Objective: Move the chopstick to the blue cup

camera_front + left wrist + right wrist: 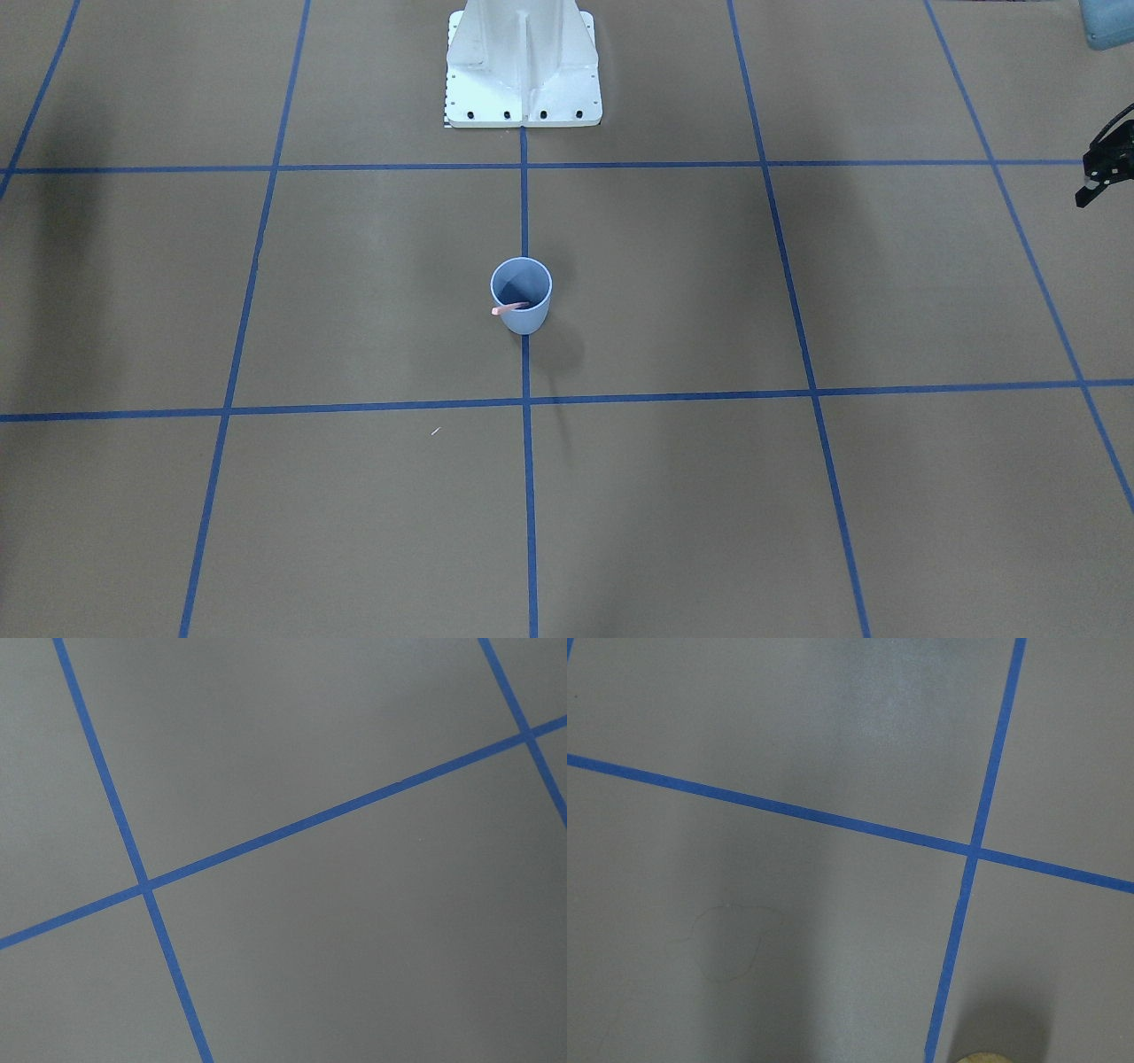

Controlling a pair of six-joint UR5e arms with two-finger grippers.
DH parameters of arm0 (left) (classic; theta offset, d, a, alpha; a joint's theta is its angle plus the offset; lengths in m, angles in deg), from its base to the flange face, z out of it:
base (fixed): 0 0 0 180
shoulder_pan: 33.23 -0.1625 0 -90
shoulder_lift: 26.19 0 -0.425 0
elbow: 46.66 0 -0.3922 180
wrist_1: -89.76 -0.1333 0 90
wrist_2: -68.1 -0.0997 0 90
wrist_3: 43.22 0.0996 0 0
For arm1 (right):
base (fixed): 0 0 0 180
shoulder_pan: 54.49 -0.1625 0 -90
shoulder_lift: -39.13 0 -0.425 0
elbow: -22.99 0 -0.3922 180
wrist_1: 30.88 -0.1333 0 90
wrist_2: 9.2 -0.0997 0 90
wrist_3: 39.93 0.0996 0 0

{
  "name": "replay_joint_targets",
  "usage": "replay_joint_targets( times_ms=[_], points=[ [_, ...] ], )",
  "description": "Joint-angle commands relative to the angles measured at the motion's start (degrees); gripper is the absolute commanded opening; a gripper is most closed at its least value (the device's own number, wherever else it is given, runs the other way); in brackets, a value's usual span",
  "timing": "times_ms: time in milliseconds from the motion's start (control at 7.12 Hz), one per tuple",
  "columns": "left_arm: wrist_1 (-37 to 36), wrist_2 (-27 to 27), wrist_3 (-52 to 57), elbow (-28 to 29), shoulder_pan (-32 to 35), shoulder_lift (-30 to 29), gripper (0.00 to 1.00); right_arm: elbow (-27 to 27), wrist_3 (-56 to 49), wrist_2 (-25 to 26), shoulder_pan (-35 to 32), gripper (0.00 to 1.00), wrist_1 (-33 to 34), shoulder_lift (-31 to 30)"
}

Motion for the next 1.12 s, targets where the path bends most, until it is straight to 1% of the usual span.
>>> replay_joint_targets(
  times_ms=[0,983],
  points=[
    [0.0,0.0,-0.6,0.0,0.0,0.0,0.98,0.1,0.0,0.0,0.0,1.0,0.0,0.1],
    [1.2,-0.6,-1.5,-0.5,0.0,-0.1,0.98,0.4,0.3,0.0,0.0,1.0,0.0,0.3]
  ],
)
